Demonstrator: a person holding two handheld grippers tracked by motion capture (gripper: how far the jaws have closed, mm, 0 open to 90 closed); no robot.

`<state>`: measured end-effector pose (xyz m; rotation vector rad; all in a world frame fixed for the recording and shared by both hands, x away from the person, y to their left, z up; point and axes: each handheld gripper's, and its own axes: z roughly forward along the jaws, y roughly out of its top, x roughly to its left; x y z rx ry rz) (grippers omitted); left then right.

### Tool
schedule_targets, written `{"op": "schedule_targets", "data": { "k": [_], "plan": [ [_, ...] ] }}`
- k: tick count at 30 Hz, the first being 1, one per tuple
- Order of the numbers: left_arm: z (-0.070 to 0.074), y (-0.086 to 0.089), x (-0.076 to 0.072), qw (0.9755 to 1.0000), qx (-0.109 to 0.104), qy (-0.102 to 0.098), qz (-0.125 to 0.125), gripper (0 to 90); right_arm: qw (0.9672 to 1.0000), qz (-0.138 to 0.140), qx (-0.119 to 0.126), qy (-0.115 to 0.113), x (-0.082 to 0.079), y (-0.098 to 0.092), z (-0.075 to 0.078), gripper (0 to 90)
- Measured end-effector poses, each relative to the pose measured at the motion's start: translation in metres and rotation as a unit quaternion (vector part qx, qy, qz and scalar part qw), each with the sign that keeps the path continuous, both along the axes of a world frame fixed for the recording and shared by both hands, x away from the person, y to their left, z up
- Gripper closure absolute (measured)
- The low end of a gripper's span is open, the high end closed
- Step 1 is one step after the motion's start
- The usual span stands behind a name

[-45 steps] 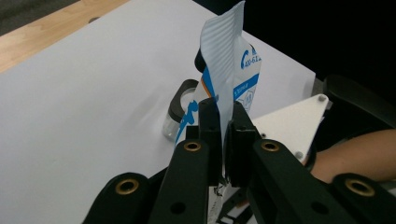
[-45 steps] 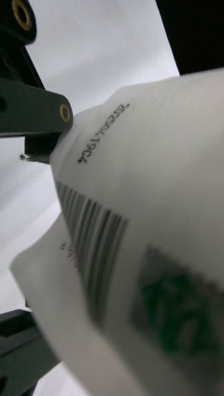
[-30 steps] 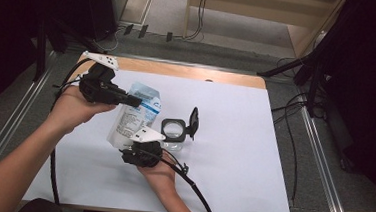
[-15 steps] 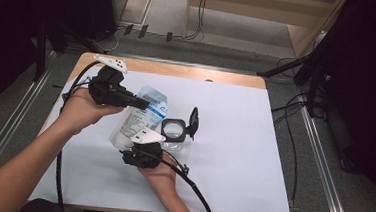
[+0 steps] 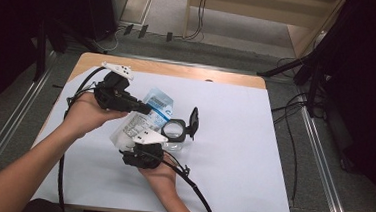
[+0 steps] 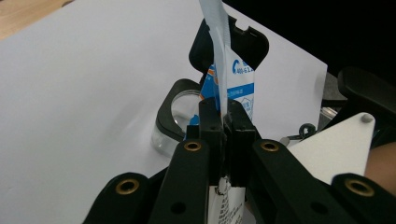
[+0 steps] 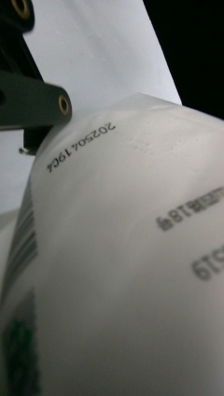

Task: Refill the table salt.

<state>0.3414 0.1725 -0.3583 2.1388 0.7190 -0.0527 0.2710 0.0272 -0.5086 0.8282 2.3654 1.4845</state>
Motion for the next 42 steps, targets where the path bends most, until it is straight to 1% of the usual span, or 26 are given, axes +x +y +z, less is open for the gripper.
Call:
{"op": "schedule_targets", "data": {
  "k": [1, 3, 5, 7, 11, 13, 14, 16, 17, 20, 22, 23, 25, 27, 30, 33, 37, 40, 42],
  "plan": [
    [0.0, 0.0, 0.001, 1.0, 0.003, 0.001, 0.002, 88.8, 1.0, -0.002, 0.001, 0.001, 0.0, 0.0, 0.0, 39.3],
    [-0.001, -0.001, 0.002, 1.0, 0.0, 0.002, 0.004, 88.8, 1.0, -0.002, 0.004, 0.005, 0.0, 0.0, 0.0, 39.8],
    [-0.001, -0.002, 0.004, 1.0, -0.005, 0.004, 0.002, 88.6, 0.9999, 0.001, 0.008, 0.01, 0.001, -0.001, 0.001, 41.9],
    [-0.002, -0.004, 0.005, 1.0, -0.007, 0.005, -0.001, 87.8, 0.9996, 0.008, 0.015, 0.021, 0.003, -0.002, 0.001, 42.8],
    [-0.004, -0.005, 0.006, 1.0, -0.005, 0.005, -0.003, 85.2, 0.9987, 0.013, 0.032, 0.038, 0.003, -0.003, 0.0, 43.9],
    [-0.005, -0.005, 0.005, 1.0, -0.004, 0.004, -0.008, 83.4, 0.9985, 0.012, 0.039, 0.038, 0.002, -0.005, -0.001, 45.0],
    [-0.005, -0.005, 0.004, 1.0, 0.0, 0.003, -0.007, 83.1, 0.9984, 0.01, 0.043, 0.035, 0.002, -0.006, -0.002, 49.5],
    [-0.005, -0.005, 0.004, 0.9999, 0.001, 0.002, -0.011, 83.5, 0.9979, 0.007, 0.054, 0.035, 0.001, -0.009, -0.003, 50.4],
    [-0.006, -0.006, 0.003, 0.9999, 0.002, 0.0, -0.011, 84.3, 0.9979, 0.006, 0.055, 0.035, 0.001, -0.01, -0.003, 50.4],
    [-0.009, -0.008, 0.006, 0.9999, 0.002, 0.009, -0.01, 86.1, 0.9983, 0.001, 0.047, 0.034, 0.001, -0.01, -0.004, 50.4],
    [-0.011, -0.01, 0.007, 0.9999, 0.004, 0.009, -0.007, 87.3, 0.9981, 0.0, 0.047, 0.04, 0.002, -0.011, -0.005, 50.3],
    [-0.012, -0.01, 0.008, 0.9999, 0.002, 0.014, -0.009, 87.5, 0.9981, 0.0, 0.046, 0.042, 0.002, -0.011, -0.005, 50.1],
    [-0.013, -0.012, 0.008, 0.9998, 0.001, 0.017, -0.011, 87.6, 0.9982, -0.004, 0.044, 0.041, 0.003, -0.01, -0.006, 49.5],
    [-0.014, -0.015, 0.009, 0.9998, 0.005, 0.016, -0.011, 87.3, 0.998, -0.004, 0.044, 0.045, 0.004, -0.011, -0.006, 49.8],
    [-0.015, -0.016, 0.011, 0.9998, 0.003, 0.017, -0.011, 86.5, 0.9972, -0.001, 0.051, 0.055, 0.006, -0.012, -0.006, 50.2],
    [-0.016, -0.017, 0.011, 0.9997, 0.005, 0.019, -0.012, 83.5, 0.996, -0.007, 0.061, 0.065, 0.006, -0.014, -0.008, 50.8],
    [-0.017, -0.016, 0.01, 0.9997, 0.004, 0.018, -0.013, 82.2, 0.9963, -0.011, 0.059, 0.062, 0.005, -0.015, -0.01, 51.2],
    [-0.018, -0.013, 0.01, 0.9997, -0.002, 0.022, -0.011, 81.9, 0.9958, -0.012, 0.066, 0.063, 0.004, -0.017, -0.011, 51.4],
    [-0.018, -0.012, 0.009, 0.9997, 0.0, 0.022, -0.011, 81.7, 0.9953, -0.012, 0.07, 0.065, 0.004, -0.016, -0.012, 51.4]
  ]
}}
